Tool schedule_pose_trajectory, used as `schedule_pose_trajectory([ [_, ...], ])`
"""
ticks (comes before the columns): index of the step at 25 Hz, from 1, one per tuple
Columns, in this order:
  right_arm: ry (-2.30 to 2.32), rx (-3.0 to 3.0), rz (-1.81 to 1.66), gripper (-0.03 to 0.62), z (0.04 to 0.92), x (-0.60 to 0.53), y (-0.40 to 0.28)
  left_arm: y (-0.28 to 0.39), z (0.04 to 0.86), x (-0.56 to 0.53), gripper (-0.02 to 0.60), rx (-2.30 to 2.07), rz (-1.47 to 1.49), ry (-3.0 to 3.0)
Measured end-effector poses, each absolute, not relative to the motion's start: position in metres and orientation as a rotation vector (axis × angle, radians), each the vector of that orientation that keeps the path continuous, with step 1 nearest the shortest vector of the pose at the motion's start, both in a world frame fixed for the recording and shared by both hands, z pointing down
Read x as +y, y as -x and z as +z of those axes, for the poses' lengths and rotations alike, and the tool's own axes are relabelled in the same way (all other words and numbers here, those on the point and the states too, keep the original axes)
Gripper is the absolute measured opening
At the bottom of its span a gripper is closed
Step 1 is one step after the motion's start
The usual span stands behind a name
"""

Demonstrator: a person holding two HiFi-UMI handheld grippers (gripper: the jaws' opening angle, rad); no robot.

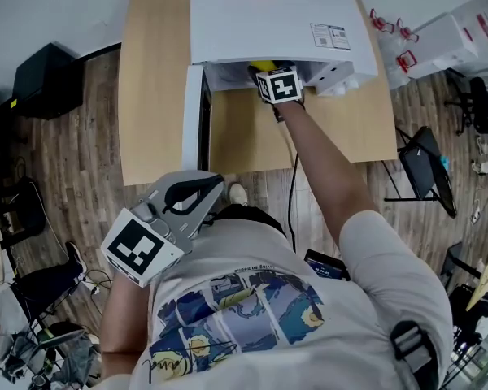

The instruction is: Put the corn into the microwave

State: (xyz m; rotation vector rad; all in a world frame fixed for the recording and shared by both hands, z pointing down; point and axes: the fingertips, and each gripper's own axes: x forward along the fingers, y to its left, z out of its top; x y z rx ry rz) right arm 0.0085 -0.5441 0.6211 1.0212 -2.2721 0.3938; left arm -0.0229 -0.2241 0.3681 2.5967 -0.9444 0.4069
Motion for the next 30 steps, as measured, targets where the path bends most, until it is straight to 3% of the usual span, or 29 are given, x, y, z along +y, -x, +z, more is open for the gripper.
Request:
schedule_pose_trajectory([
  [17, -1.154, -2.209, 0.419, 0.268, 0.593, -0.474, -0.054, 0.043, 0.359, -0.188, 0.009, -0.736, 0.362, -2.718],
  [30, -1.253, -2.209, 0.458, 0.264, 0.567, -0.381, -0.051, 0.089, 0.353, -0.140, 0.009, -0.684, 0.260, -2.746],
])
